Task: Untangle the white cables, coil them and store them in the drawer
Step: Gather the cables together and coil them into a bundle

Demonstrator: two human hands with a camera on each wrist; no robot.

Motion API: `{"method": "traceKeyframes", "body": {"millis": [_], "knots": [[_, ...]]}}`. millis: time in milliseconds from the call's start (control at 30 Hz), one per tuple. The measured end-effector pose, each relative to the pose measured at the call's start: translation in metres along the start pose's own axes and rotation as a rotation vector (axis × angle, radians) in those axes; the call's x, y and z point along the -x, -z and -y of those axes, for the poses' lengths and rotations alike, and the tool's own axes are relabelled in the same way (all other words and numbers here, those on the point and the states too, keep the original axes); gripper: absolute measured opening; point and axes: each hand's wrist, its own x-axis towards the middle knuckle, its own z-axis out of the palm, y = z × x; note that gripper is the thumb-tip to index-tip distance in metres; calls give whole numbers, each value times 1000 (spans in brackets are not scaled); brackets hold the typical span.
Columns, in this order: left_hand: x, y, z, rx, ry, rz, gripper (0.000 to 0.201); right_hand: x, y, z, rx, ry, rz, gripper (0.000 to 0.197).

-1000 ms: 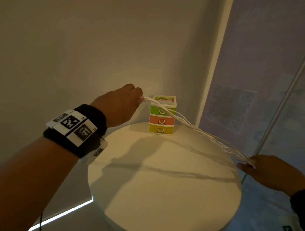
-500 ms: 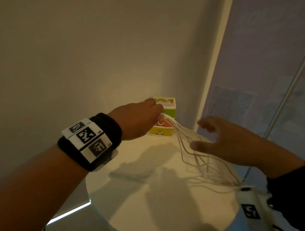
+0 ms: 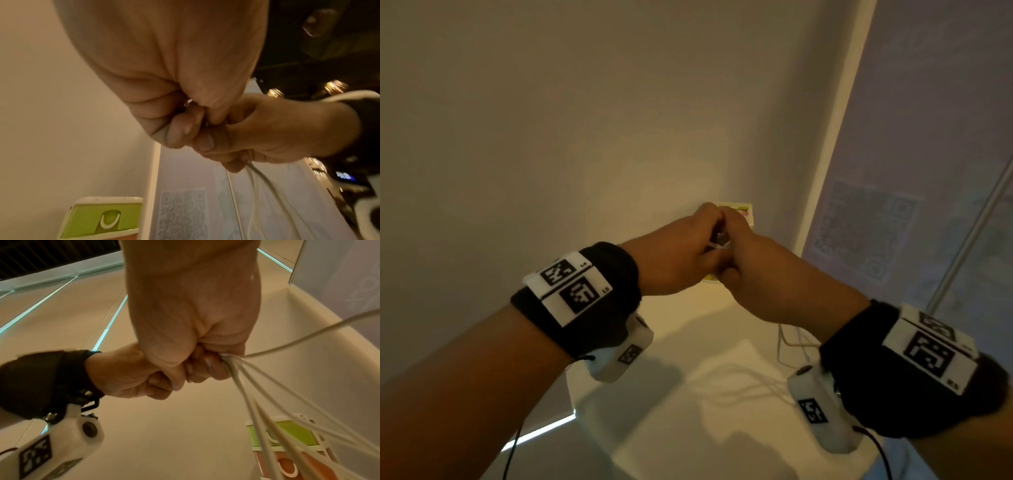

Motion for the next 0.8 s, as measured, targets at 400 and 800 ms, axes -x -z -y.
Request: {"method": "traceKeyframes", "body": {"millis": [400,800], "knots": [[12,-22,-5,833,45,109,77,-29,6,10,-450,-80,-396,31],[7,-28,-12,744,34,171,22,-22,21,5,-965,-235,-561,26]]}}
